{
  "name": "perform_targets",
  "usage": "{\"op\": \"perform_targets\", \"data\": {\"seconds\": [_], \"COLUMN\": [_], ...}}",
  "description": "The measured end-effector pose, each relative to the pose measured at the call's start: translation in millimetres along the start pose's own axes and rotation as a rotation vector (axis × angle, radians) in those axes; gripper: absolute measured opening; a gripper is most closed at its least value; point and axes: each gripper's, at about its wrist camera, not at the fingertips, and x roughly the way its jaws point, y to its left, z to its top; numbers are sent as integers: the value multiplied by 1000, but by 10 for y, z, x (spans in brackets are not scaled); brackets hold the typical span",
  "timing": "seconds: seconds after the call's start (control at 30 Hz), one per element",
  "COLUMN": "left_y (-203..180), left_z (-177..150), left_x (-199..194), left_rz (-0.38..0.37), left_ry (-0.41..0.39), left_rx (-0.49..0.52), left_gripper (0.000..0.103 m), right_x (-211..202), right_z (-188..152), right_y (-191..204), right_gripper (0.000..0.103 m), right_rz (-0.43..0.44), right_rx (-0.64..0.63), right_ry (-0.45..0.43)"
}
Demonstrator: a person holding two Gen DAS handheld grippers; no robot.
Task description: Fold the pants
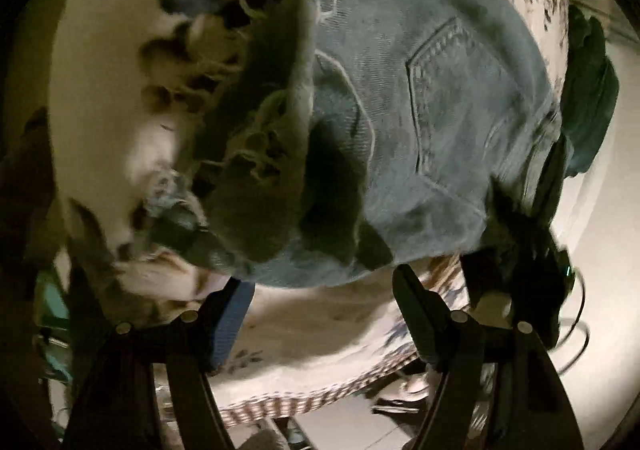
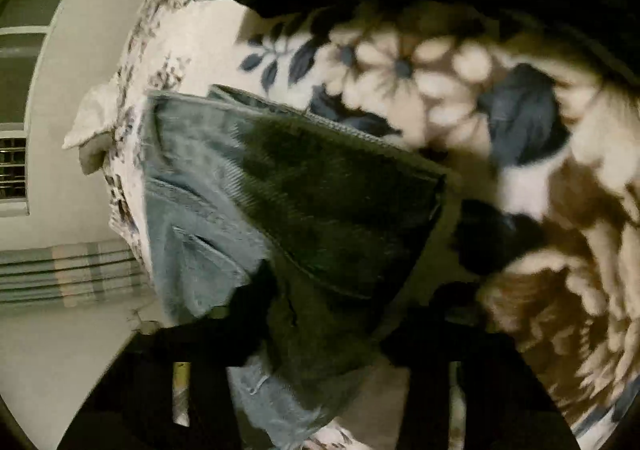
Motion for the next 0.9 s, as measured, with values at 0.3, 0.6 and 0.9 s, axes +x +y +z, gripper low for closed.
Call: {"op": "perform_targets", "data": {"seconds": [0.3,0.6,0.9], "left_y": [55,107,-120], "left_z": [147,415,624], "left_x": [119,-33,-638], "left_rz": [-133,-204,-179], "left_ry": [-70,-184,-218], "left_rx": [-143,-352,-75], "left_gripper": [70,28,17], "right_x": [-112,58,-306], "right_z": [-88,22,-534], "right_y": [-380,-191,-44], "right_gripper": [59,41,29], "right_rz": [30,26,61], "right_rx": [79,-10,30], "right_ry": [84,53,34]}}
